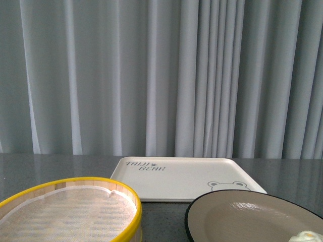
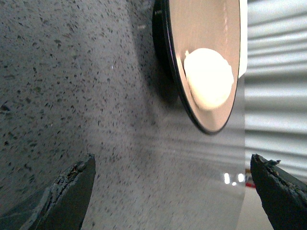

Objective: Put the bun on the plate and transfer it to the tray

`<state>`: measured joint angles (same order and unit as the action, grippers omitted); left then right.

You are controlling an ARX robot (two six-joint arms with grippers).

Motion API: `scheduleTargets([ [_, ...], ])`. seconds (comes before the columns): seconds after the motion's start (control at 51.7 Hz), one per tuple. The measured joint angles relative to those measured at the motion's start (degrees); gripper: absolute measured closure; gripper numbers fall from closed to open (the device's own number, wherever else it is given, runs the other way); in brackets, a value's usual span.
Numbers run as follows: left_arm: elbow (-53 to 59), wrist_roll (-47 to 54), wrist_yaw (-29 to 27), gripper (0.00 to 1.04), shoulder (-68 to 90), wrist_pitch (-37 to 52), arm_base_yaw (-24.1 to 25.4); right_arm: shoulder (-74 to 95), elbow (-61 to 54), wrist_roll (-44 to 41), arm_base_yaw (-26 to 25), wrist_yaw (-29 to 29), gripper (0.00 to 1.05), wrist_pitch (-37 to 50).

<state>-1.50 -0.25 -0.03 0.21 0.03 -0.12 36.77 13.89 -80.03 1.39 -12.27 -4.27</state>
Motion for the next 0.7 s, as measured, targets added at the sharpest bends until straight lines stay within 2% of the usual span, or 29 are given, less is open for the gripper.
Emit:
scheduleTargets([
  [0.174,0.0,0.0,0.0,0.07,0.0,0.0,0.0,11.37,1.86,-6.56,1.49,-2.34,0.09,10.16],
  [0.271,0.0,0.0,0.0,0.07,0.0,0.0,0.0,17.09,3.72,-7.43,2.8,-1.73,0.09,14.95],
  [0.697,0.0,0.0,0.0,0.07,0.0,0.0,0.0,30.12,7.04,-8.39,7.3,-2.97,0.09,24.83],
])
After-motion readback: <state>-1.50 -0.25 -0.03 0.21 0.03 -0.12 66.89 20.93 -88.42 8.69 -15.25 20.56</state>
